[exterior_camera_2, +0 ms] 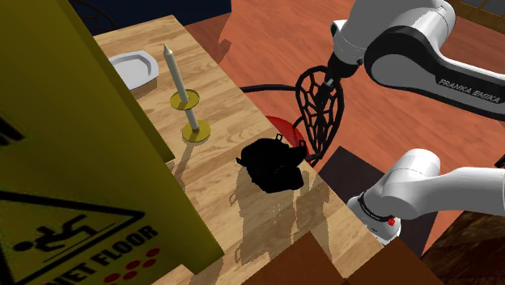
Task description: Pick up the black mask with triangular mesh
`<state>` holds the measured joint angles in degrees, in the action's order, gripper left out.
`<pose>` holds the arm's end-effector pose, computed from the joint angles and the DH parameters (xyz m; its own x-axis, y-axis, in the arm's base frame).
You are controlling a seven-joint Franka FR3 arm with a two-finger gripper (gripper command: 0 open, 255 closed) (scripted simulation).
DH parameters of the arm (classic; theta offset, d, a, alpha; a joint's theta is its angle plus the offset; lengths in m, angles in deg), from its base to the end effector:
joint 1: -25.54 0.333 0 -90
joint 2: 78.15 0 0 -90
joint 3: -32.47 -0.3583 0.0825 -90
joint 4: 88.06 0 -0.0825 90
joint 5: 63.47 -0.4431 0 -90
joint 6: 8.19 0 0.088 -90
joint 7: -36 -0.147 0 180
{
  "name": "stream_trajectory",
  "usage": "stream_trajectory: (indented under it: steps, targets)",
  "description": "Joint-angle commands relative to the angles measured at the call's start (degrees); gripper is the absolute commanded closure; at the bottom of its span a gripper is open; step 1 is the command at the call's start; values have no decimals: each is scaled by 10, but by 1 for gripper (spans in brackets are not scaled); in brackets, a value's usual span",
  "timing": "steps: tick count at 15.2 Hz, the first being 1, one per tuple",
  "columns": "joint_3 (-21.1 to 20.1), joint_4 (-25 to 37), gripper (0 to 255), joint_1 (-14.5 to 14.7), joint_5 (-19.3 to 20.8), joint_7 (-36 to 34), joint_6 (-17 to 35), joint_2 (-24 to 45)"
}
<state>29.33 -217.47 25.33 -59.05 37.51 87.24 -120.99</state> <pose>0.3638 0.0137 0.6293 0.9859 0.0752 0.1496 0.0577 -0.9913 0.1180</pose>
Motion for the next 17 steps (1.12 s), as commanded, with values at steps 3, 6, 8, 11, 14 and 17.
stream_trajectory:
  steps: [3,6,8,11,14,17]
  targets:
    - [-21,-1,0,9,-18,-24,-1,-3]
    - [-52,1,0,23,-44,-61,0,-3]
    - [-74,5,0,32,-60,-85,1,0]
    - [-106,16,0,44,-85,-122,4,8]
    - [-138,31,0,53,-106,-159,9,21]
    - [-172,51,0,61,-125,-196,15,39]
